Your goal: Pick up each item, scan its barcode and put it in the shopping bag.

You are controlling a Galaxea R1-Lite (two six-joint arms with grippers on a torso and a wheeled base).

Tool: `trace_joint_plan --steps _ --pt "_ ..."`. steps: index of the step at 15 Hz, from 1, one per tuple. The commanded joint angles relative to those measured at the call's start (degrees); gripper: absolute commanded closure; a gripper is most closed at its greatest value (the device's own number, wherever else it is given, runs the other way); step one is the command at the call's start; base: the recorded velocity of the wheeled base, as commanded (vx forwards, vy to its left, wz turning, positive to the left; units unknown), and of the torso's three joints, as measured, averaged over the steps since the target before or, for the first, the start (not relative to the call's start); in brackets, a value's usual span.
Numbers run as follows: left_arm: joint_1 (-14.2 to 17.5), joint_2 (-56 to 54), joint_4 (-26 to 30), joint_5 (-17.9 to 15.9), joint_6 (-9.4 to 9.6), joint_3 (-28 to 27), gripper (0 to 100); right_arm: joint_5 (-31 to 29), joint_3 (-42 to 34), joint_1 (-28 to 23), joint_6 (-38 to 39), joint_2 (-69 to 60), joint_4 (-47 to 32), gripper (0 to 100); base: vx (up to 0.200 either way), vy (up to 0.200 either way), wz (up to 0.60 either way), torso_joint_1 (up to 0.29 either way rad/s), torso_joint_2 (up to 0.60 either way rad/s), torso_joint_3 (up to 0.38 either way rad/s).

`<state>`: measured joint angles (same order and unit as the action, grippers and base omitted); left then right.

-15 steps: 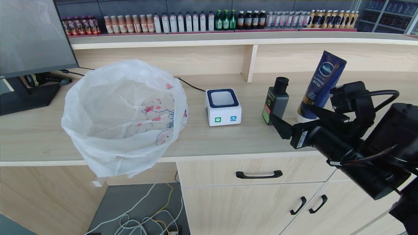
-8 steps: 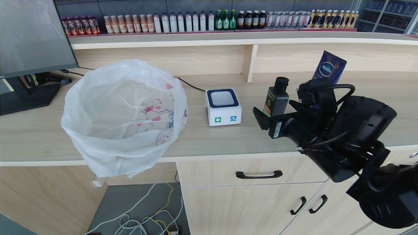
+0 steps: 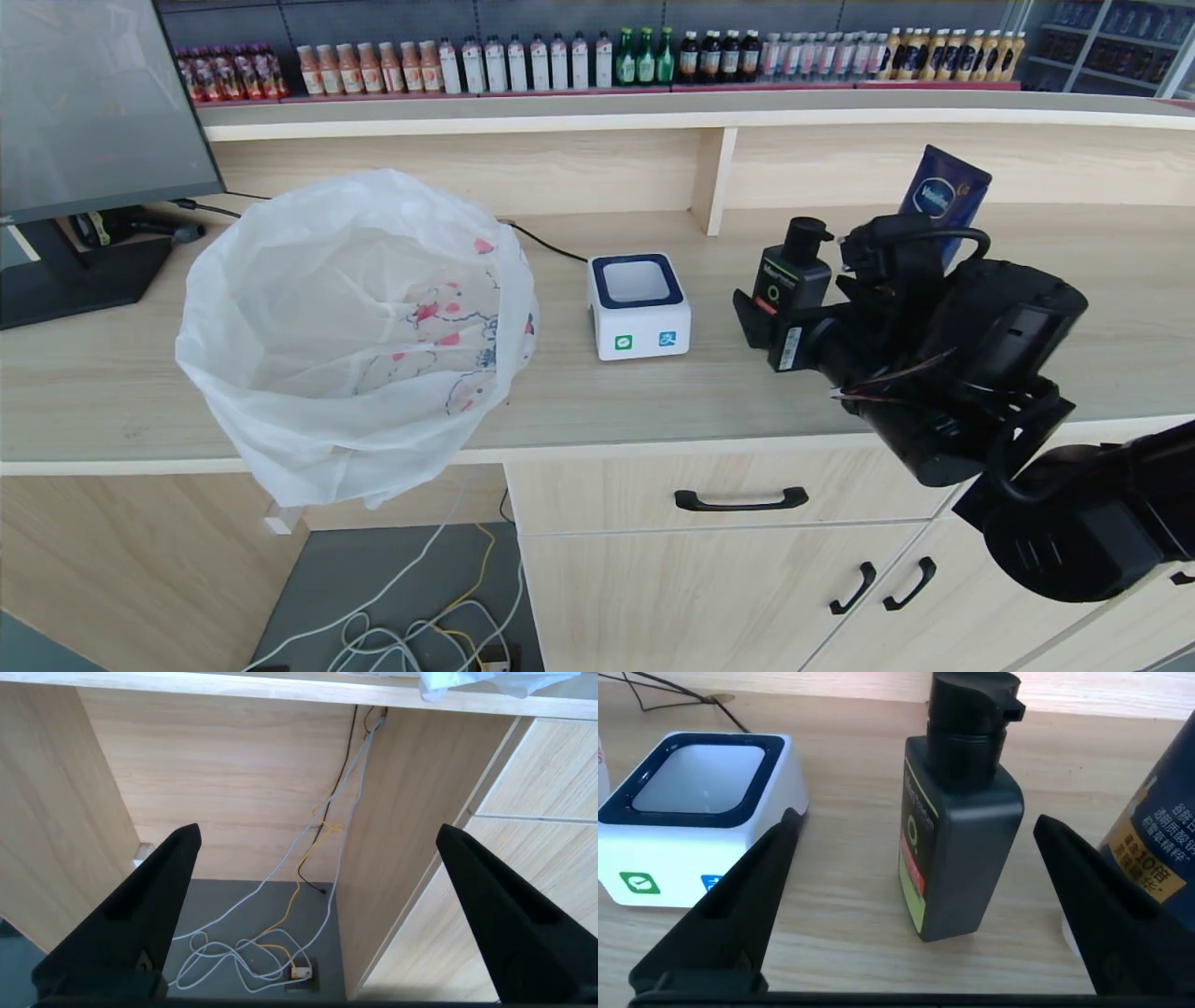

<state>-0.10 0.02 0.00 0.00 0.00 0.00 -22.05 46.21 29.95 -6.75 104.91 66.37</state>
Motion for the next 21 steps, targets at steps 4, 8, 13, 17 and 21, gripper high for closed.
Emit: trace_joint_plan --steps 4,8,13,17,21 --pt "0.01 -0.02 0.0 0.0 0.0 0.0 0 0.78 -0.25 -3.15 0.16 0.2 -0.01 0 0.0 0.0 0.0 0.0 0.0 0.0" --pt "0.01 -0.02 0.0 0.0 0.0 0.0 0 4.56 0.02 -3.59 0.16 1.0 -0.01 0 0.0 0.0 0.0 0.0 0.0 0.0" --pt "0.01 -0.02 0.0 0.0 0.0 0.0 0 6.06 0.46 -4.2 2.62 2.67 0.17 0 0.0 0.0 0.0 0.0 0.0 0.0" --pt "0.01 -0.02 0.0 0.0 0.0 0.0 0 7.55 1.95 -5.26 2.71 3.81 0.26 0 0.0 0.0 0.0 0.0 0.0 0.0" --pt "0.01 -0.02 0.0 0.0 0.0 0.0 0 9.48 3.36 -5.34 2.71 4.69 0.26 0 0.0 0.0 0.0 0.0 0.0 0.0"
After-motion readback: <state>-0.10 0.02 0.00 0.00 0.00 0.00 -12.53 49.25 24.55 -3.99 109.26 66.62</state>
